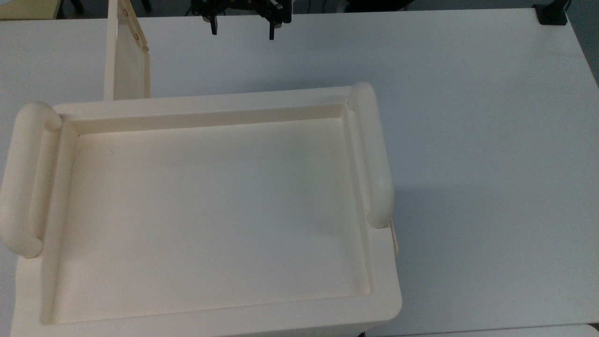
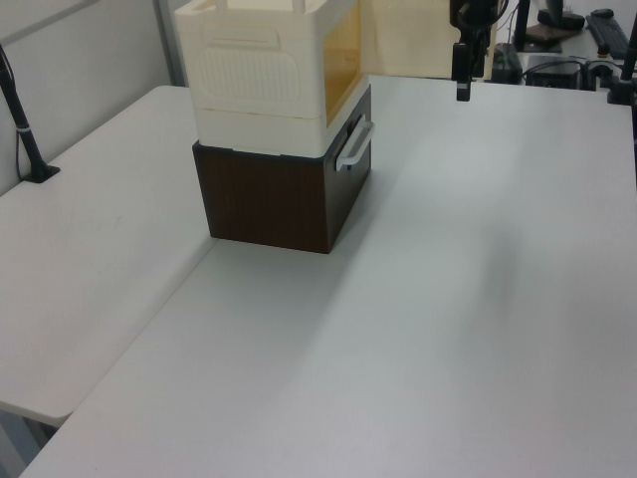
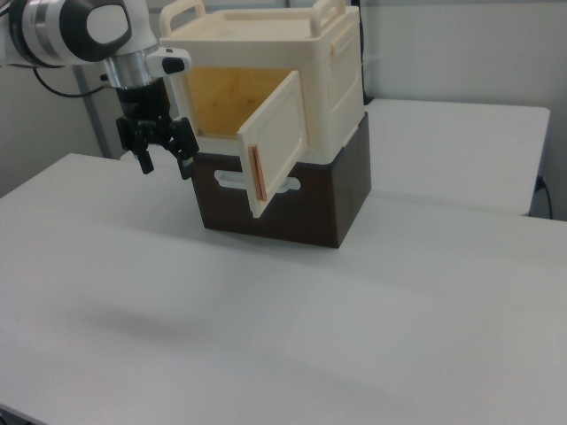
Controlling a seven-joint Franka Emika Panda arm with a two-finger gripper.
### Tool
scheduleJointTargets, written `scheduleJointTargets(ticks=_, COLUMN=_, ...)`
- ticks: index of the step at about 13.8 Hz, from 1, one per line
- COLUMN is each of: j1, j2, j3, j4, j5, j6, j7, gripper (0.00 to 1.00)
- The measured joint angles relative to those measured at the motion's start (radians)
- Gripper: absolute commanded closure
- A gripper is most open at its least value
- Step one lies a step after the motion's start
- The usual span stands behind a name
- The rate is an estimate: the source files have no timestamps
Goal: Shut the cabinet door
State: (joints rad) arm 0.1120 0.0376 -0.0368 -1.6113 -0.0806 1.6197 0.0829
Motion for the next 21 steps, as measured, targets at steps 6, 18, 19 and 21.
scheduleJointTargets(ticks=6, j1=0.000, j2=0.000, j3=0.000, j4=0.000, j5=0.000, j6=0.000, j7=0.000, gripper=0.00)
scheduleJointTargets(ticks=18, j1=0.000, j2=0.000, j3=0.000, j4=0.000, j5=0.000, j6=0.000, j7=0.000, gripper=0.77)
scheduleJointTargets(ticks=19, j1=0.000, j2=0.000, j3=0.000, j4=0.000, j5=0.000, j6=0.000, j7=-0.002, gripper=1.00)
scheduleJointTargets(ticks=21, j1=0.000, j2=0.000, j3=0.001, j4=-0.001, j5=0.000, j6=0.000, j7=-0.005, gripper=1.00)
